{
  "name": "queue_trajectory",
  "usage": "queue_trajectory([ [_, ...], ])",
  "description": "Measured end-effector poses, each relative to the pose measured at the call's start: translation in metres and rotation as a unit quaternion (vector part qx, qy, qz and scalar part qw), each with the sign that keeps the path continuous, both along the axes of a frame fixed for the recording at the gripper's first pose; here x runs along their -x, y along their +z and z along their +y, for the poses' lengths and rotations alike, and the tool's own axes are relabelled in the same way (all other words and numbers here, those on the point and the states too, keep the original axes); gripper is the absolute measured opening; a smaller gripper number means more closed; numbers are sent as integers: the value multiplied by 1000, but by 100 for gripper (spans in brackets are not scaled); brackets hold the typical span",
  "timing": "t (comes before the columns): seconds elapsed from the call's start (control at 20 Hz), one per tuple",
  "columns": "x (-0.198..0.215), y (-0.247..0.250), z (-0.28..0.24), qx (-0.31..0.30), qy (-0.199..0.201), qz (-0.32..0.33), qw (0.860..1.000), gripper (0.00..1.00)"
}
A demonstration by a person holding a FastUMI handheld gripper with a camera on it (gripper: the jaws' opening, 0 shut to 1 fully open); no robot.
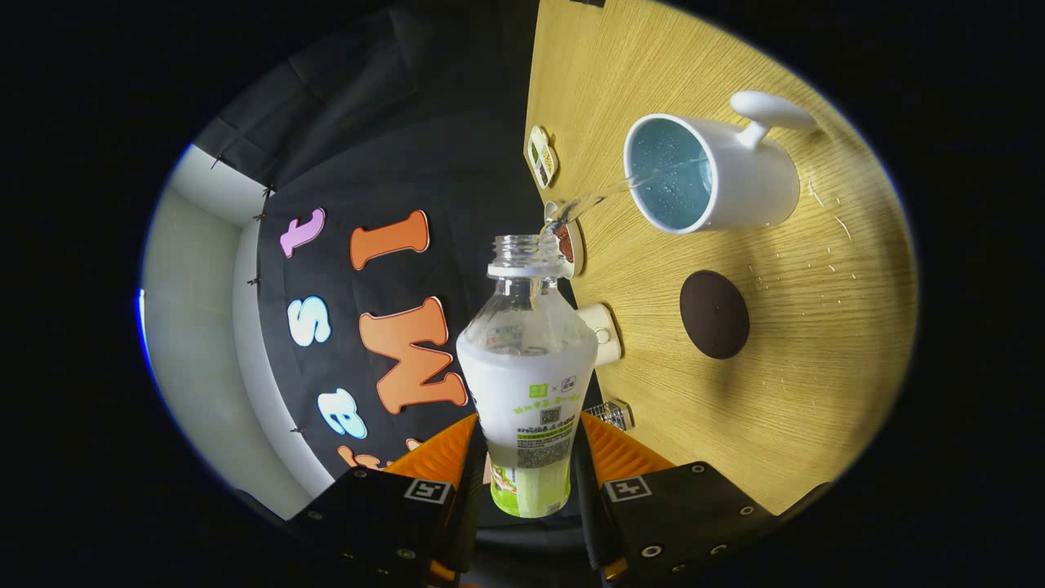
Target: Take the bottle from table, then pour the juice into the cup, finally place the bottle on the coaster
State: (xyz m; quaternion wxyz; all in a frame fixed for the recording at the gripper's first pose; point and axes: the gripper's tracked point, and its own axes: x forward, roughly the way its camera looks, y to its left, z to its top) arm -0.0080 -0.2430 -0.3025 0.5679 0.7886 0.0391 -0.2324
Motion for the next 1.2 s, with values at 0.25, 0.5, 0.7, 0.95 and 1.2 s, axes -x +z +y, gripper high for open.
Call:
queue_trajectory([
  [0.25,1,1,0,-9,-4,-2,1000,53],
  [0.5,0,1,0,-16,-8,-6,1000,53],
  [0.7,0,2,1,-23,-3,-4,1000,54],
  [0.95,0,4,-2,-26,-9,-7,1000,54],
  [1.2,0,7,-3,-32,-17,-13,999,54],
])
